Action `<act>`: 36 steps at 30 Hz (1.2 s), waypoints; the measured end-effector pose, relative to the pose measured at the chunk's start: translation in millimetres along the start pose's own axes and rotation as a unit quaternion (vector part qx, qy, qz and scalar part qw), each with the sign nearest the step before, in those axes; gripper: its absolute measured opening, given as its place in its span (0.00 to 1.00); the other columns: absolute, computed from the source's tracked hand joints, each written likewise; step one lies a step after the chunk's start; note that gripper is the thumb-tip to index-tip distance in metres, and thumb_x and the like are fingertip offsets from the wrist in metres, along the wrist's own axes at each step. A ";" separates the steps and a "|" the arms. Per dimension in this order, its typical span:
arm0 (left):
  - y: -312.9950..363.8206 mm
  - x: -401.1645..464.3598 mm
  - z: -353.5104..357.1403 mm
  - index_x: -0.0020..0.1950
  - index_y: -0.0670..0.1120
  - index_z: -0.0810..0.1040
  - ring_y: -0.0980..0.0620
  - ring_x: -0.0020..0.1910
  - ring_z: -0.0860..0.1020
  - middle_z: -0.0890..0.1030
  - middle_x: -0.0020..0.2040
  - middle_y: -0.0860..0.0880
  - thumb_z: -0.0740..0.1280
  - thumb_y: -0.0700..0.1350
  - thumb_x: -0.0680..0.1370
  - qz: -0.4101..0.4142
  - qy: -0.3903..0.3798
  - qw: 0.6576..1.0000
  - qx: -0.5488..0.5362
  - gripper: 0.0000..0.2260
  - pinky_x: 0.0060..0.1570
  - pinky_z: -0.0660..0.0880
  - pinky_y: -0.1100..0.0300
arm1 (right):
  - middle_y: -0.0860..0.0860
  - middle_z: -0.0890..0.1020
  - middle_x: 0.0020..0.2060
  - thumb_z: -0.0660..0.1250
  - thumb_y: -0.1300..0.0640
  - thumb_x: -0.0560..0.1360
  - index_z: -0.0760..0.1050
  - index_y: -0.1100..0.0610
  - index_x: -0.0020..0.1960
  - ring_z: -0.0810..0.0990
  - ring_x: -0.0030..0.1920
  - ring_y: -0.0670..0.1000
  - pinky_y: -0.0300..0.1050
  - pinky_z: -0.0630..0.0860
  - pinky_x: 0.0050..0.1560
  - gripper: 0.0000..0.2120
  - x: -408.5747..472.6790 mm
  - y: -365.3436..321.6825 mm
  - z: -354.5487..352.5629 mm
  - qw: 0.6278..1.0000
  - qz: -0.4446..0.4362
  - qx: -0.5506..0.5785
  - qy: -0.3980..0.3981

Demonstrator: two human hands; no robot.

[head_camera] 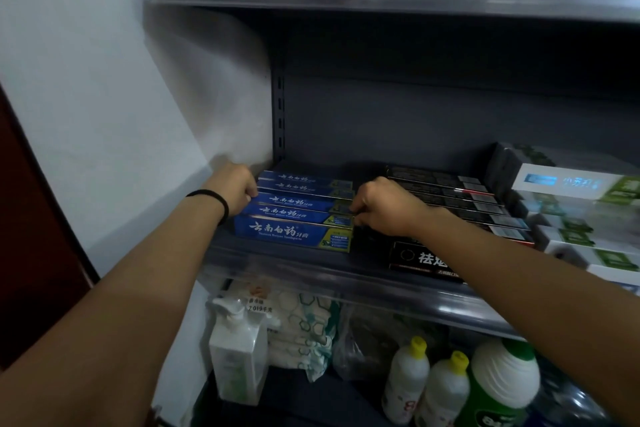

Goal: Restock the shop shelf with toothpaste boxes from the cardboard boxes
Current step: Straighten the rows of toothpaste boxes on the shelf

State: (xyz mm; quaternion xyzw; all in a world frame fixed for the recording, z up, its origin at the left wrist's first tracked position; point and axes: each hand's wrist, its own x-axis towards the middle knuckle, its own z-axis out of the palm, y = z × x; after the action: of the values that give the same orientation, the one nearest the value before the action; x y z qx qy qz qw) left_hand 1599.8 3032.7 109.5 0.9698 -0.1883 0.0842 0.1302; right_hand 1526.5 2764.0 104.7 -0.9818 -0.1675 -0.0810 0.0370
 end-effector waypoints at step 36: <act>-5.5 25.8 13.3 0.59 0.42 0.81 0.46 0.54 0.79 0.82 0.56 0.45 0.63 0.34 0.78 -0.002 -0.004 1.000 0.001 0.12 0.57 0.72 0.58 | 0.54 0.78 0.55 0.75 0.56 0.70 0.82 0.54 0.55 0.76 0.56 0.54 0.43 0.72 0.57 0.14 29.9 23.5 4.5 0.998 0.056 0.017 -0.023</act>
State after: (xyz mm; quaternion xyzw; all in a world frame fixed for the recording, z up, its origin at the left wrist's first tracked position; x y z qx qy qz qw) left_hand 1627.0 3025.0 101.1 0.9706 -0.1868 0.0802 0.1287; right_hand 1562.9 2752.0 104.4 -0.9906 -0.1139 -0.0535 0.0544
